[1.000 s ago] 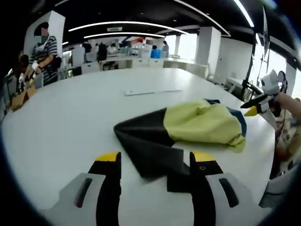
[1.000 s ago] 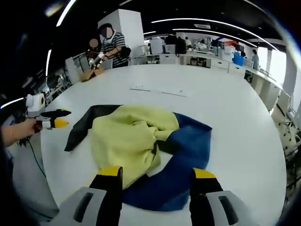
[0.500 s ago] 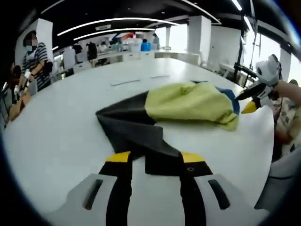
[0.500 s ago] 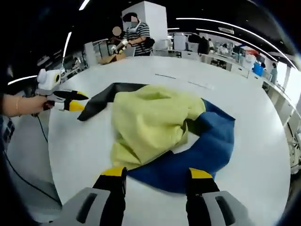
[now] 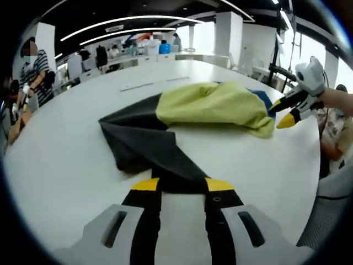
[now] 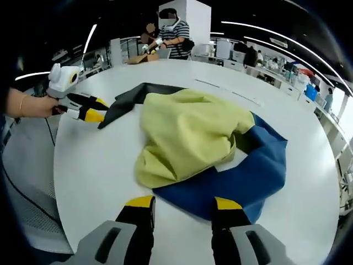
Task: Fold the garment on the visible template until the final outline fits inside the template.
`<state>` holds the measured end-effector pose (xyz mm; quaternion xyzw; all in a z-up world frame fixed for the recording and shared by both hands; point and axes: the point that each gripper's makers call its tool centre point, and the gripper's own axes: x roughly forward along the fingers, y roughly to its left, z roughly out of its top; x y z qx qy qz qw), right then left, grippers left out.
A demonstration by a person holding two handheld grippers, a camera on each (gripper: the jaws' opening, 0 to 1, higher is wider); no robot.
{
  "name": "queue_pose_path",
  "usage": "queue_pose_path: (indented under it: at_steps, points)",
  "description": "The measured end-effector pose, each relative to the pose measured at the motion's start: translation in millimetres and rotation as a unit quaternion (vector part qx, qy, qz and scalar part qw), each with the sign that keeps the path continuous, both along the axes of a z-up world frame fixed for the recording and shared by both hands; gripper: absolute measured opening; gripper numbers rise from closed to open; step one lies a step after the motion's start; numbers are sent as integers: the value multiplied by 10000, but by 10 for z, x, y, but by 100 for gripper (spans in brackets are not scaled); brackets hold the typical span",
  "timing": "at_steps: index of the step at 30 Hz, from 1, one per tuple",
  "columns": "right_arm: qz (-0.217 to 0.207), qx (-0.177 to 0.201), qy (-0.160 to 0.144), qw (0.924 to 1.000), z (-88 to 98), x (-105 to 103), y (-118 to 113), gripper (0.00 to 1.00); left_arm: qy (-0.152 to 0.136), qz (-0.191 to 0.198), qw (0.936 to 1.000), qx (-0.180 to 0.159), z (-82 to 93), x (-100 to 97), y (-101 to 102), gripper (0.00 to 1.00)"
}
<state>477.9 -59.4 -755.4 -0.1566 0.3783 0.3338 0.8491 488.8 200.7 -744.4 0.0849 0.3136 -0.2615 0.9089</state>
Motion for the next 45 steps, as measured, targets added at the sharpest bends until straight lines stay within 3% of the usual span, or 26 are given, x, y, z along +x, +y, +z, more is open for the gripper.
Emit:
queue_pose_path:
  at_steps: [4,6,7,9,13,16,18,23,26,28,31,39,45]
  points:
    - [-39,-59,-54,10000,-23,17,-27,30,43,8,9999,-132,7,-17,-57,28]
    - [-55,-44,-63,10000,-26,26,-24,29,58,25,9988,-489,31,-25,-170,29]
    - [-56,-40,-88,9999,-22,33,-22,27,47,-6,9987,-507,33,-28,-183,31]
    - [-67,-54,-160,9998,-14,55,-26,21,144,-133,9996,-216,-53,-59,-207,30]
    - [-103,-88,-220,9997,-8,75,-51,13,135,-13,9994,-303,-57,-17,-223,22]
    - [-174,-129,-283,9994,-9,99,-87,5,-34,-136,9999,1,-64,37,-174,8]
    - [-256,-81,-297,9992,-4,115,-110,0,181,125,9992,-344,-71,44,-169,2]
    - [-376,96,-199,9990,2,111,-122,0,239,166,9991,-321,-42,40,-93,2]
    - [-345,43,-262,9991,36,100,-135,0,198,183,9987,-438,67,26,-61,2]
    - [-337,73,-331,9989,106,98,-139,0,103,130,9989,-434,180,16,-40,2]
    - [-388,61,-452,9982,220,110,-182,0,-16,-88,9999,-134,276,3,35,1]
    - [-961,172,-1077,9894,716,275,-485,0,-211,51,9990,-398,700,9,242,2]
    - [-1607,355,-1486,9751,1140,402,-860,0,-348,191,9974,-596,966,-1,403,1]
